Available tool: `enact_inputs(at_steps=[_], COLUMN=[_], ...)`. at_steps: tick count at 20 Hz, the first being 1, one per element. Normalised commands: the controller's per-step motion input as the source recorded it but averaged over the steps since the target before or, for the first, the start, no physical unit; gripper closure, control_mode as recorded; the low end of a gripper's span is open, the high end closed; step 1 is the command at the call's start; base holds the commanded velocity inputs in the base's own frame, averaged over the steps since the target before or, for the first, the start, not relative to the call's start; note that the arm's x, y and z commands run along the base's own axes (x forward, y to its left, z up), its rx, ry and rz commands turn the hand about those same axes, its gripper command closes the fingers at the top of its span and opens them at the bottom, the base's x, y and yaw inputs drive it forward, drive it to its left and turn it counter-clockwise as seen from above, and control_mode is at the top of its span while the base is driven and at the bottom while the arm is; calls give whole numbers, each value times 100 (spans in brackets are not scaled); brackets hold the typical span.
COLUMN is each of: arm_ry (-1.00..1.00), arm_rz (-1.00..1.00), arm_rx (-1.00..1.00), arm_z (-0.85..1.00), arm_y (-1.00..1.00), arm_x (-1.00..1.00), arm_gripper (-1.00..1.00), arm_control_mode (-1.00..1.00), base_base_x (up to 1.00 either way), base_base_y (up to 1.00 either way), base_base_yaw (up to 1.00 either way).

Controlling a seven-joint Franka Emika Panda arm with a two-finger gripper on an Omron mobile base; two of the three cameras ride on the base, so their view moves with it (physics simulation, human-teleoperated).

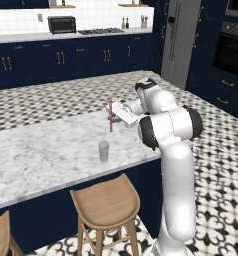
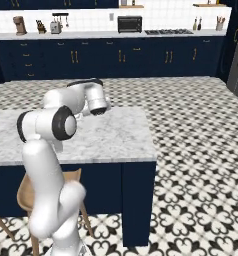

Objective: Take a straw from the drawer in front and place it inside the glass cup on the dining counter.

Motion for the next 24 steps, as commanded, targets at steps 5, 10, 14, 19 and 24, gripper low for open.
enact_inputs(at_steps=[5,10,14,19,24], arm_ry=[0,0,4,1,3], arm_rz=[44,34,24,7,0], arm_rx=[11,15,8,0,0], arm_z=[-8,-6,-21,-2,0], arm_y=[-15,-2,22,5,0], arm_x=[10,0,-2,-17,-75], arm_gripper=[100,100,100,100,100], arm_control_mode=[-100,-100,-100,-100,-100], base_base_x=[0,0,0,0,0], base_base_y=[0,0,0,0,0], base_base_yaw=[0,0,0,0,0])
